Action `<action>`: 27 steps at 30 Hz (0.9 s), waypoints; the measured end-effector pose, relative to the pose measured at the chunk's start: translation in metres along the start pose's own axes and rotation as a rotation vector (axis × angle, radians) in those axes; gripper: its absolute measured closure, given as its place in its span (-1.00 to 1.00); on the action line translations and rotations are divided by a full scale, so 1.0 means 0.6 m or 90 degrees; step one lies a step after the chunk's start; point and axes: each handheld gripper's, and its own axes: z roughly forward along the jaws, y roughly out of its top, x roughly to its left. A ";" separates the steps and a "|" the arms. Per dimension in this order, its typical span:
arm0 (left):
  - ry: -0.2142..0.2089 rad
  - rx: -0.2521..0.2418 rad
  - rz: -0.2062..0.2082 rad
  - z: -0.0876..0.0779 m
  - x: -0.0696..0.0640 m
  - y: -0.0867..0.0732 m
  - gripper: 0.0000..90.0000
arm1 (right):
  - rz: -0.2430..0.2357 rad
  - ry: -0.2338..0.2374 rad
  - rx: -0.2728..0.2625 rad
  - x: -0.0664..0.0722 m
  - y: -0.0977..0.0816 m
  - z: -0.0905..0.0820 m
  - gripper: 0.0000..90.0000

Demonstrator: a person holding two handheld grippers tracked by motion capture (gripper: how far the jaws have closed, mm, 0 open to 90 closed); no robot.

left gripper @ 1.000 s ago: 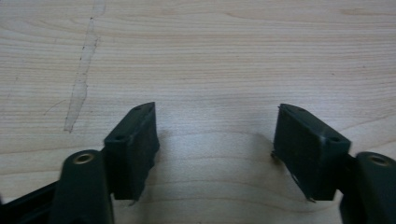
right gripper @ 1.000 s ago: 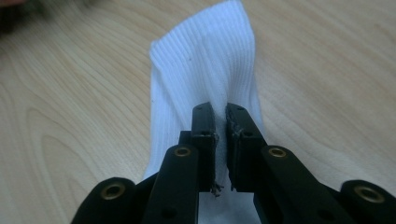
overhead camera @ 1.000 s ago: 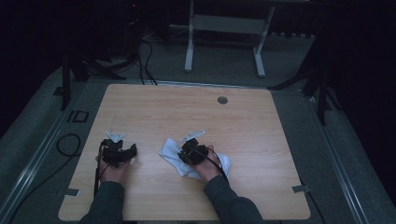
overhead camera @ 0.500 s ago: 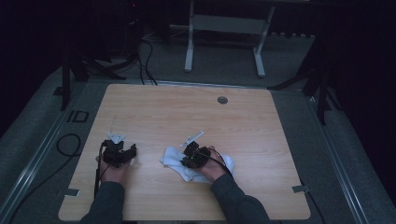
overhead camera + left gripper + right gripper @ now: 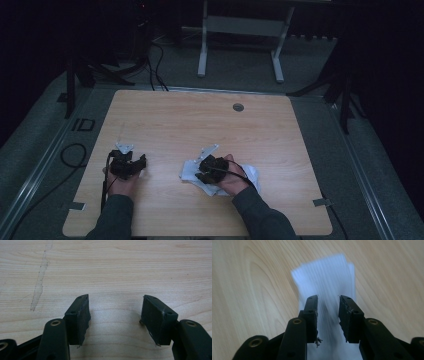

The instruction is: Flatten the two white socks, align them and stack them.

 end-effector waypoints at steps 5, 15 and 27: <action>-0.026 0.020 0.021 -0.013 -0.017 -0.001 0.29 | -0.017 0.010 -0.011 0.018 0.018 0.010 0.51; -0.103 0.014 0.097 -0.032 -0.075 0.000 0.65 | -0.043 0.003 0.025 0.041 0.034 0.052 0.43; -0.185 -0.001 0.147 -0.043 -0.136 -0.004 0.75 | -0.001 -0.030 -0.026 0.027 0.038 0.017 0.89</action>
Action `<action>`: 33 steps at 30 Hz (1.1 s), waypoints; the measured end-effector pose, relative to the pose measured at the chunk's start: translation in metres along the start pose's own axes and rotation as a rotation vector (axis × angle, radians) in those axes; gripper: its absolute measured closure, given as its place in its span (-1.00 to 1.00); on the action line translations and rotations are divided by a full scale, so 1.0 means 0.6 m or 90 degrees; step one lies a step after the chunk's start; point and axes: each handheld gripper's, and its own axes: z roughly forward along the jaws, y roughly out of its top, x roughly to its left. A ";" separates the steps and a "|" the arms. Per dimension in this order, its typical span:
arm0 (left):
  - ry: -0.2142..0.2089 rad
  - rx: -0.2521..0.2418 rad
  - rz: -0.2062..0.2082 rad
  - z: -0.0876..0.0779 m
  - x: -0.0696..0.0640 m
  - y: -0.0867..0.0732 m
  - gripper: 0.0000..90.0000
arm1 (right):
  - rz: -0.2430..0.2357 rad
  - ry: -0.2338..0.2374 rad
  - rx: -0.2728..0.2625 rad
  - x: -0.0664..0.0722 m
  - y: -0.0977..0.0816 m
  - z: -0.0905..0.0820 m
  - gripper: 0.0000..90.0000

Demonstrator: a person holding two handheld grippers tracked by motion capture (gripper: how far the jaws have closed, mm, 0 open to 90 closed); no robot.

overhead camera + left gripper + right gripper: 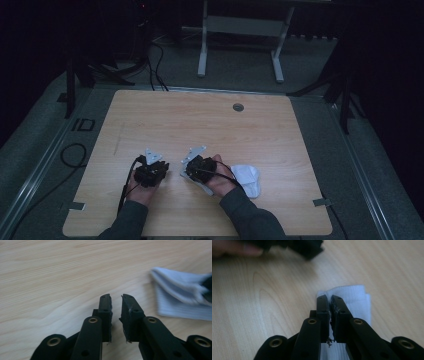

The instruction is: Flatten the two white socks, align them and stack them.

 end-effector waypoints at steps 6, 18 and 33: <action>-0.027 0.006 0.035 0.021 -0.031 0.004 0.83 | 0.026 -0.021 -0.027 -0.013 0.000 -0.029 0.89; -0.050 0.021 0.042 0.030 -0.048 0.001 0.89 | 0.057 -0.092 -0.067 -0.032 0.003 -0.081 0.91; -0.045 0.009 0.030 0.015 -0.050 0.001 0.92 | 0.093 -0.025 -0.049 -0.021 -0.007 -0.034 0.37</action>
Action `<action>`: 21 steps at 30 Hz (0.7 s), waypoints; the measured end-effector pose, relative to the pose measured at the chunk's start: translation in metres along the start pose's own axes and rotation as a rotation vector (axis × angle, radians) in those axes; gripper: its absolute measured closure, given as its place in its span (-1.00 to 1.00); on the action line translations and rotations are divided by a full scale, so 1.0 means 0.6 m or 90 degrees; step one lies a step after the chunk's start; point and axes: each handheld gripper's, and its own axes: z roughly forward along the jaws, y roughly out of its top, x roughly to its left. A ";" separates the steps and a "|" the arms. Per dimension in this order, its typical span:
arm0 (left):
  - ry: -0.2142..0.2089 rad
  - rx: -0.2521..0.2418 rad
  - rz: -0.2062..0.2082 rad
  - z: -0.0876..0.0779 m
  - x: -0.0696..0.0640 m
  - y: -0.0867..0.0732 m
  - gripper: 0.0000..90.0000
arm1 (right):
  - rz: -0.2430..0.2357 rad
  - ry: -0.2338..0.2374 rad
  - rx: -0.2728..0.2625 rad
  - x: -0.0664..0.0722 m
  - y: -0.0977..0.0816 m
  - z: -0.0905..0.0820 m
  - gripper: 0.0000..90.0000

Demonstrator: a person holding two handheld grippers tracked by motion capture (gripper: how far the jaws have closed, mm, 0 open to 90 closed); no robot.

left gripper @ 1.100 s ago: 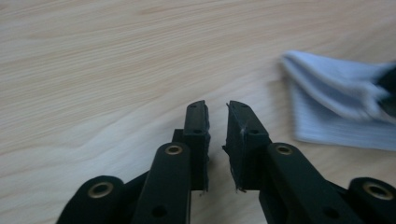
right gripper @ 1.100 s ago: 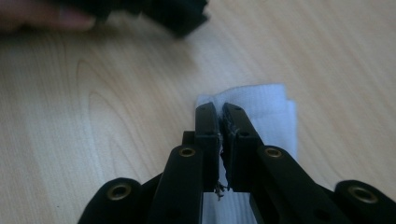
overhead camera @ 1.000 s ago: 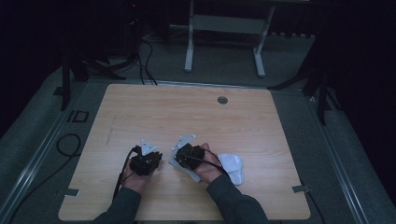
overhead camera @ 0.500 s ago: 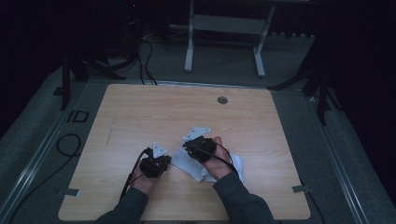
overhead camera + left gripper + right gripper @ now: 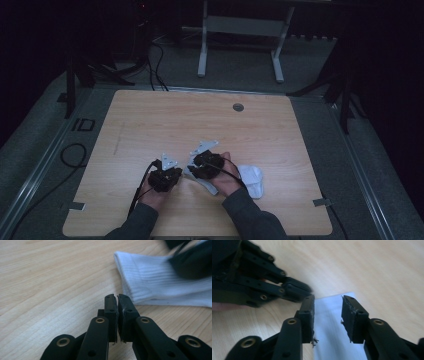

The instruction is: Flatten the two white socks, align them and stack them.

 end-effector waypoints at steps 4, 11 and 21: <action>-0.010 -0.027 0.017 -0.015 -0.012 0.010 0.93 | 0.013 -0.030 -0.011 -0.027 -0.015 -0.044 0.37; -0.022 -0.033 0.061 0.000 -0.047 0.028 0.93 | 0.050 -0.063 0.017 -0.065 -0.083 -0.093 0.46; -0.001 0.000 0.076 0.034 -0.052 0.032 0.94 | 0.072 -0.079 0.065 -0.060 -0.195 -0.127 0.68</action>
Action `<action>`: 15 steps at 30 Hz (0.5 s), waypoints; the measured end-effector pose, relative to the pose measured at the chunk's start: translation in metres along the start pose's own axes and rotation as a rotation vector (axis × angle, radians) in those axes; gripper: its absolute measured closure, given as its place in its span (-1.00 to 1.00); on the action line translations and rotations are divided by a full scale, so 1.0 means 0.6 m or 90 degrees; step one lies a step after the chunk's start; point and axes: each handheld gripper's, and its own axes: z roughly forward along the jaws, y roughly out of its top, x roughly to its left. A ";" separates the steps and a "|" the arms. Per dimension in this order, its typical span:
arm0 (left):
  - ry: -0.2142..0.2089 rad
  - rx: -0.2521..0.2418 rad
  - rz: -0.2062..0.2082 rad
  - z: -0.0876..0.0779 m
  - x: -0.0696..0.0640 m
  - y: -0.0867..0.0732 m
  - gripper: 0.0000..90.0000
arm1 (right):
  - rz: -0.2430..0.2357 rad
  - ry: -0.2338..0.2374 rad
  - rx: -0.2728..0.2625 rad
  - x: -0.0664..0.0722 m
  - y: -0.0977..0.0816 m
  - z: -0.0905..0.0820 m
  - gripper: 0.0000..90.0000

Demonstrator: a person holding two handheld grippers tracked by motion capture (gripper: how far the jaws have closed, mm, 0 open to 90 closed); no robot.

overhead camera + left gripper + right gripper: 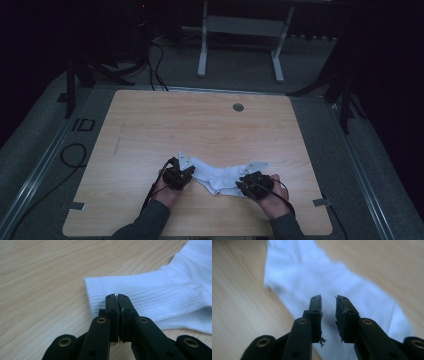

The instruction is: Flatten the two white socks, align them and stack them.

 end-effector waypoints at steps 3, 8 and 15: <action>0.006 0.007 0.005 -0.001 0.000 -0.002 0.96 | 0.001 0.002 0.022 -0.002 -0.024 0.003 0.76; 0.012 0.015 0.002 -0.004 -0.002 -0.007 0.98 | 0.015 -0.010 0.040 -0.016 -0.038 0.015 0.80; 0.009 0.024 -0.009 -0.016 -0.012 -0.017 0.99 | 0.043 -0.052 0.024 -0.058 -0.021 0.035 0.80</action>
